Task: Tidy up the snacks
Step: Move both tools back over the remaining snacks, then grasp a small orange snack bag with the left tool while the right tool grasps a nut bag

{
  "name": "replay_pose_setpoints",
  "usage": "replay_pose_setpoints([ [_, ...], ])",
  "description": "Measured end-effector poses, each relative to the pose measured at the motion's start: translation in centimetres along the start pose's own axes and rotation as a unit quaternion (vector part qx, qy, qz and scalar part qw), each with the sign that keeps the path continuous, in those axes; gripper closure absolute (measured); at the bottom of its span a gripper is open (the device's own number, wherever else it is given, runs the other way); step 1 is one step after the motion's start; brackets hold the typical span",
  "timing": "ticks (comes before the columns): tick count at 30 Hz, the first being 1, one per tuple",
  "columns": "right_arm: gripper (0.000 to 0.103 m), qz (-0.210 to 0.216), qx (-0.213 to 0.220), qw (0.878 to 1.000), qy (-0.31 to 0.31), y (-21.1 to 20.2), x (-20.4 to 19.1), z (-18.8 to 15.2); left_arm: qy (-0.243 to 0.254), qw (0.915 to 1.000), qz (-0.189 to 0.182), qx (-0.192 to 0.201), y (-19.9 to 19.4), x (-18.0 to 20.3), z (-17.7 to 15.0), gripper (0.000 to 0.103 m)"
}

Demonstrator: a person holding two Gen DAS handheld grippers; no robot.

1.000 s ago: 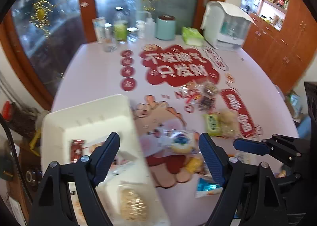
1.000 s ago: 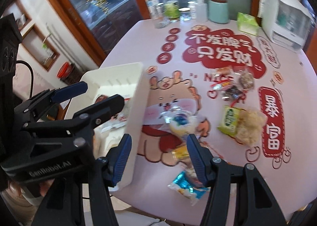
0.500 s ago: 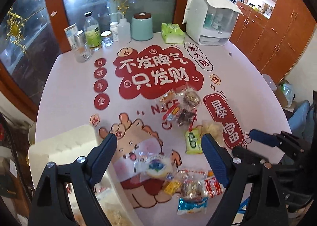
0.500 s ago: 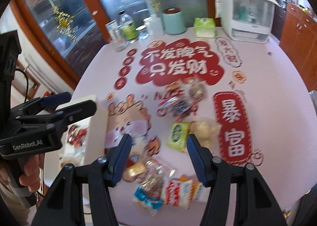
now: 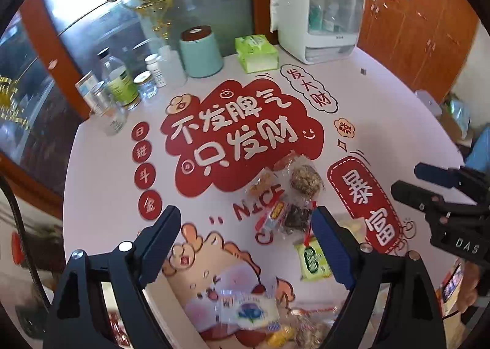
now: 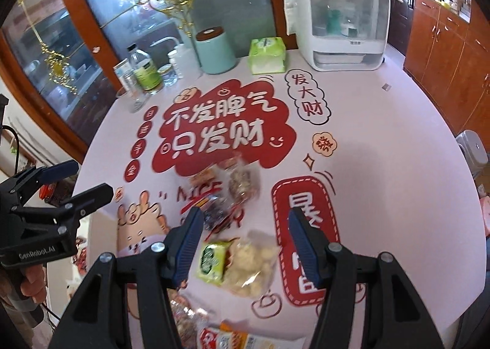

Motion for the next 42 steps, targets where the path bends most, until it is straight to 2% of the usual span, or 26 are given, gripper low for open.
replay_pose_setpoints([
  [4,0.044,-0.002,-0.013,1.0,0.008,2.1,1.0,0.9,0.022,0.9997,-0.001,-0.015,3.2,0.8,0.9,0.017],
  [10,0.044,0.002,-0.034,0.999,0.009,4.8,1.8,1.5,0.026,0.9981,-0.025,-0.05,8.8,1.3,1.0,0.017],
  [16,0.044,0.022,-0.079,0.996,0.027,8.3,2.5,1.7,0.026,0.9955,-0.039,-0.082,13.6,0.7,0.8,0.017],
  [21,0.044,0.041,-0.111,0.993,0.03,11.4,1.9,1.9,0.037,0.9932,-0.045,-0.101,16.5,0.5,0.4,0.017],
  [27,0.044,0.04,-0.15,0.988,0.022,15.6,0.8,1.5,0.082,0.9887,-0.041,-0.118,18.7,1.3,-0.6,0.017],
  [30,0.044,0.037,-0.162,0.986,0.02,17.1,0.4,1.2,0.082,0.9881,-0.043,-0.122,19.4,1.4,-0.6,0.017],
  [33,0.044,0.033,-0.174,0.984,0.014,18.4,0.1,0.8,0.08,0.9875,-0.048,-0.127,20.1,1.5,-0.6,0.022],
  [36,0.044,0.035,-0.182,0.983,0.012,19.3,-0.1,0.5,0.076,0.9865,-0.056,-0.134,20.8,1.7,-0.6,0.034],
  [38,0.045,0.034,-0.177,0.984,0.009,19.4,-0.2,0.6,0.071,0.9851,-0.066,-0.142,21.3,1.9,-0.8,0.045],
  [39,0.045,0.034,-0.177,0.984,0.005,19.4,-0.3,0.5,0.072,0.9845,-0.068,-0.145,21.4,2.0,-0.9,0.047],
  [40,0.047,0.034,-0.174,0.984,0.004,19.4,-0.3,0.6,0.07,0.9848,-0.074,-0.14,21.4,2.2,-0.8,0.056],
  [42,0.061,0.052,-0.175,0.983,0.006,19.4,-0.6,0.4,0.074,0.9846,-0.081,-0.136,21.3,2.5,-0.7,0.074],
])
Point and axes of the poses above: each gripper's, at about its wrist camera, not at the fingertips, and y roughly the way its jaws point, x to its right, z to its top, the point moved 9 cm from there along y, roughly the way its jaws point, and after that the axes turned 4 degrees about y, right-handed, at the moved point
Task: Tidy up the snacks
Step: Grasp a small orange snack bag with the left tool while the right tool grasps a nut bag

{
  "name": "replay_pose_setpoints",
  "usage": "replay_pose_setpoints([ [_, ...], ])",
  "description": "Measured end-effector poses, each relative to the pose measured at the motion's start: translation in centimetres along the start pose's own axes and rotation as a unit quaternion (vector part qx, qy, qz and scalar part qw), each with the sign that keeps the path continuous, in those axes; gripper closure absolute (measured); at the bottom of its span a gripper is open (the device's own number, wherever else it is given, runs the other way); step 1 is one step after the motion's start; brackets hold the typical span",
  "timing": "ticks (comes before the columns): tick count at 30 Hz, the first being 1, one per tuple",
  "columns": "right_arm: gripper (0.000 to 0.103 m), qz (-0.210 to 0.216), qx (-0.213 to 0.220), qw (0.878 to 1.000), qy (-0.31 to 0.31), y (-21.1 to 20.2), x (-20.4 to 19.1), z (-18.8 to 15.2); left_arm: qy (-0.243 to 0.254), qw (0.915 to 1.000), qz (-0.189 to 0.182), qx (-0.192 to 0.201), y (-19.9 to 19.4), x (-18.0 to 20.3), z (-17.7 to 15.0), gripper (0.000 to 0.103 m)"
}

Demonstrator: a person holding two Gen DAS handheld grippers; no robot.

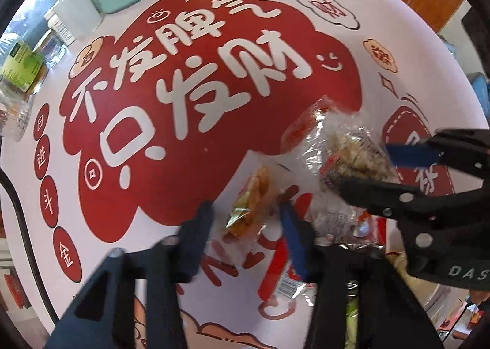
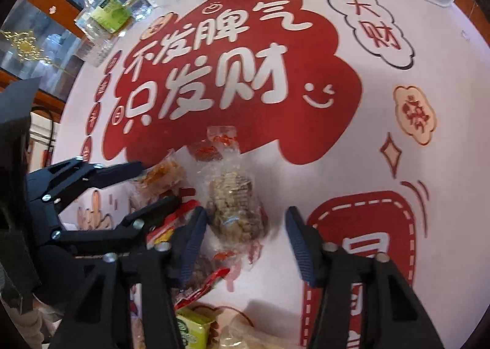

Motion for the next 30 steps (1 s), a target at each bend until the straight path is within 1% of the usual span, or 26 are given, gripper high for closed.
replay_pose_setpoints([
  [1,0.061,0.007,-0.002,1.0,0.001,0.0,-0.2,-0.1,0.006,1.0,-0.001,0.002,-0.1,0.3,0.1,0.082],
  [2,0.061,0.005,0.0,1.0,0.001,0.0,-0.3,-0.1,0.01,0.9999,0.005,0.003,0.0,0.4,0.1,0.083],
  [4,0.062,0.0,0.006,1.0,0.0,-0.1,-0.4,-0.3,0.019,0.9997,0.009,0.008,0.0,0.9,0.1,0.084],
  [7,0.063,-0.002,0.009,1.0,0.002,-0.4,-0.3,-0.7,0.016,0.9998,0.014,0.007,-0.2,1.2,-0.4,0.084],
  [8,0.065,-0.002,0.012,1.0,0.003,-0.7,-0.3,-0.9,0.013,0.9997,0.016,0.009,-0.4,1.2,-0.7,0.084],
  [9,0.067,-0.002,0.015,1.0,0.004,-0.9,-0.3,-1.1,0.01,0.9997,0.02,0.013,-0.7,1.2,-0.9,0.084],
  [12,0.068,-0.009,0.034,0.999,0.005,-2.7,-0.3,-1.9,0.001,0.9994,0.022,0.027,-2.6,1.4,-2.0,0.084],
  [17,0.068,-0.007,0.066,0.998,0.013,-5.6,-0.6,-3.3,-0.01,0.998,0.041,0.048,-7.3,1.1,-4.3,0.084],
  [20,0.068,-0.007,0.086,0.996,0.015,-7.8,-1.0,-4.5,-0.022,0.9965,0.044,0.067,-10.6,0.8,-5.7,0.084],
  [26,0.068,-0.002,0.121,0.993,-0.001,-12.1,-3.4,-7.4,-0.044,0.9927,0.04,0.104,-16.7,1.4,-9.2,0.084],
  [30,0.068,0.003,0.142,0.99,-0.017,-14.8,-5.7,-9.4,-0.059,0.99,0.034,0.124,-19.7,1.4,-11.8,0.084],
])
Point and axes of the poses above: each gripper's, at about its wrist camera, not at the fingertips, and y roughly the way its jaws point, x to its right, z to its top, the point moved 9 cm from there along y, roughly the way its jaws point, and after that the axes turned 4 degrees about y, right-handed, at the moved point
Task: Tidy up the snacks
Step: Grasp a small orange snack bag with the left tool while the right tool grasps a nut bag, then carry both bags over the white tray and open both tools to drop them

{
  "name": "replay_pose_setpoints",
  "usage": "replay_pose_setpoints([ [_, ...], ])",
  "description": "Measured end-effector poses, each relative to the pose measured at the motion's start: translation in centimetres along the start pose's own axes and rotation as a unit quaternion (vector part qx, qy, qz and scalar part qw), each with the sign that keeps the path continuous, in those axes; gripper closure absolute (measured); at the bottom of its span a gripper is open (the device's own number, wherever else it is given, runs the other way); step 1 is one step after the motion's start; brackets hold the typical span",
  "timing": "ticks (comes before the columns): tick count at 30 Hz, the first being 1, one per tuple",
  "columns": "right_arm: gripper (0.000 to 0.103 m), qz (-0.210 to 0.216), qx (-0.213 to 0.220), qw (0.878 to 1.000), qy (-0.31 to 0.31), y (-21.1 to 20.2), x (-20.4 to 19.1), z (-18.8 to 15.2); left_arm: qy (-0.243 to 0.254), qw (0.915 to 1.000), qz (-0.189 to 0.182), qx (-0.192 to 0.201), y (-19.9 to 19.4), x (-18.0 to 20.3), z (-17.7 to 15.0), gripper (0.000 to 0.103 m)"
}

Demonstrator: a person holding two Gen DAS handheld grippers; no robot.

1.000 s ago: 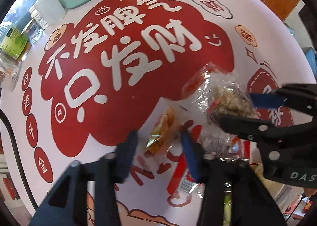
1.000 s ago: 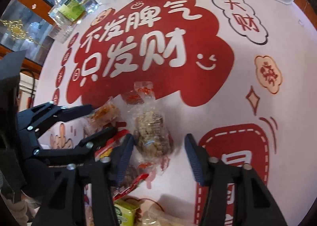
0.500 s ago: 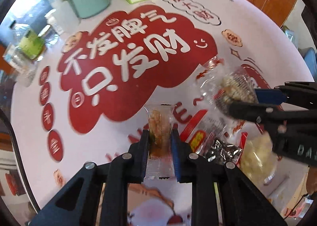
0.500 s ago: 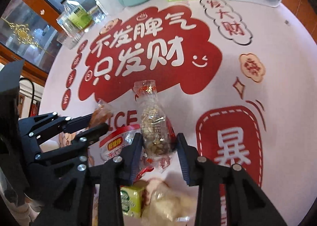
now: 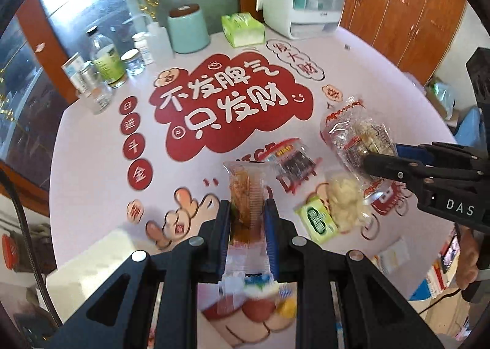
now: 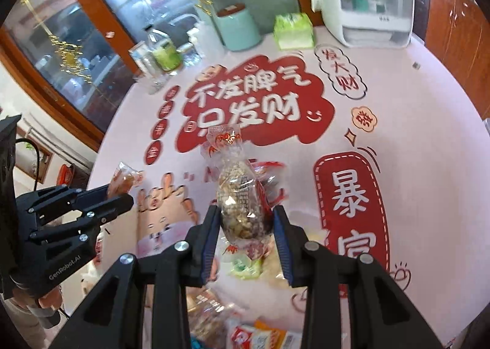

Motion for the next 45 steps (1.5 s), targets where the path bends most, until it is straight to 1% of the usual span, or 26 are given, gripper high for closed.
replay_pose_setpoints([
  [6,0.068,0.021,0.023,0.999,-0.031,-3.6,-4.5,-1.7,-0.029,0.9993,-0.005,0.025,-4.8,-1.4,-3.3,0.084],
  [9,0.068,0.03,0.028,0.998,-0.045,-4.7,-6.7,-2.7,-0.045,0.9985,-0.005,0.03,-6.4,-2.2,-5.1,0.084],
  [16,0.068,0.047,0.031,0.995,-0.076,-6.3,-11.2,-5.0,-0.083,0.9957,0.003,0.041,-9.1,-5.0,-8.7,0.084],
  [21,0.068,0.06,0.026,0.993,-0.098,-6.5,-14.2,-6.8,-0.107,0.9932,0.015,0.043,-10.0,-7.0,-11.2,0.084],
  [25,0.068,0.068,0.012,0.991,-0.115,-5.8,-16.2,-8.4,-0.124,0.9911,0.038,0.032,-9.9,-8.7,-13.4,0.084],
  [33,0.068,0.088,-0.032,0.987,-0.131,-4.2,-18.8,-11.2,-0.164,0.9849,0.056,0.009,-9.4,-11.0,-17.5,0.084],
  [38,0.067,0.099,-0.06,0.982,-0.15,-3.1,-20.9,-13.1,-0.178,0.981,0.077,-0.003,-9.3,-12.2,-19.9,0.084],
  [45,0.067,0.101,-0.097,0.972,-0.189,-1.7,-23.2,-16.1,-0.199,0.9758,0.087,-0.02,-8.9,-13.3,-22.1,0.084],
])
Point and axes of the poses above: each gripper's, at about its wrist camera, not at the fingertips, and y roughly the way its jaws point, x to its right, z to its top, the point moved 9 cm from there along y, roughly the way its jaws point, and after that the axes turned 4 degrees about y, right-handed, at the moved point
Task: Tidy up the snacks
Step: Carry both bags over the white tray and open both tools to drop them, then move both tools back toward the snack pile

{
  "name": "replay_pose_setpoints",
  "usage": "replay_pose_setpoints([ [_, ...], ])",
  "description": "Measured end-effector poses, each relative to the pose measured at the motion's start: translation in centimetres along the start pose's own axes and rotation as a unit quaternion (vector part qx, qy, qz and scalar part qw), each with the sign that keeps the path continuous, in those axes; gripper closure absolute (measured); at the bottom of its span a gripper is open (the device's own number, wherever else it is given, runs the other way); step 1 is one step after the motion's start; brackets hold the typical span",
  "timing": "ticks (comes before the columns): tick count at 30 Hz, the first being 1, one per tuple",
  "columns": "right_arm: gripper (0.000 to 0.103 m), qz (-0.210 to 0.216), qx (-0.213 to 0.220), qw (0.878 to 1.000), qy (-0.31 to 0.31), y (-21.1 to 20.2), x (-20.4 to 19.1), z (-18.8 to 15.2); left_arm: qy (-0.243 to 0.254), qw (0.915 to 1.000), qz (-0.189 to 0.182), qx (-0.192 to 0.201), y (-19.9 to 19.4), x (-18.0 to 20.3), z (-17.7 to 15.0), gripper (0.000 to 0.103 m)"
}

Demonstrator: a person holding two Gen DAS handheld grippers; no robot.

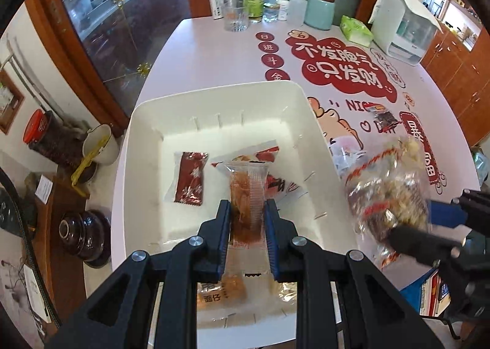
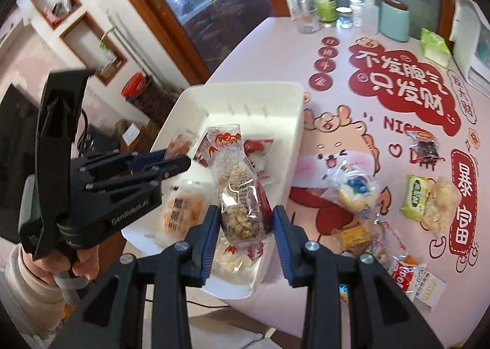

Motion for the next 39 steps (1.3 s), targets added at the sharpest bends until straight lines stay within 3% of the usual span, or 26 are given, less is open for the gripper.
replay_pose_setpoints([
  [7,0.067,0.004,-0.013,1.0,-0.019,0.8,-1.3,-0.8,-0.002,0.9997,0.025,-0.001,-0.1,-0.5,-0.3,0.082],
  [9,0.066,0.006,-0.021,0.999,-0.028,1.1,-1.8,-1.2,-0.002,0.9994,0.033,-0.003,0.0,-0.7,-0.4,0.077],
  [10,0.065,0.006,-0.026,0.999,-0.034,1.3,-2.1,-1.4,-0.006,0.9991,0.041,-0.006,0.1,-0.9,-0.5,0.065],
  [11,0.06,0.006,-0.028,0.999,-0.036,1.3,-2.2,-1.5,-0.009,0.999,0.044,-0.007,0.1,-1.0,-0.5,0.046],
  [13,0.054,0.006,-0.03,0.999,-0.042,1.4,-2.5,-1.8,-0.02,0.9983,0.053,-0.006,0.0,-1.5,-0.7,0.026],
  [22,0.05,-0.007,-0.01,0.999,-0.04,0.1,-2.1,-2.3,-0.029,0.9985,0.046,-0.006,0.2,-0.9,-1.0,0.025],
  [39,0.05,-0.025,0.029,0.999,0.011,-2.5,1.3,-2.8,0.014,0.9998,0.01,0.006,0.6,4.1,0.8,0.024],
])
Point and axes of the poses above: each gripper's, at about its wrist camera, not at the fingertips, and y roughly the way its jaws point, x to its right, z to its top, the point moved 9 cm from there along y, roughly the way its jaws point, and after that the axes turned 4 degrees about y, right-handed, at the moved point
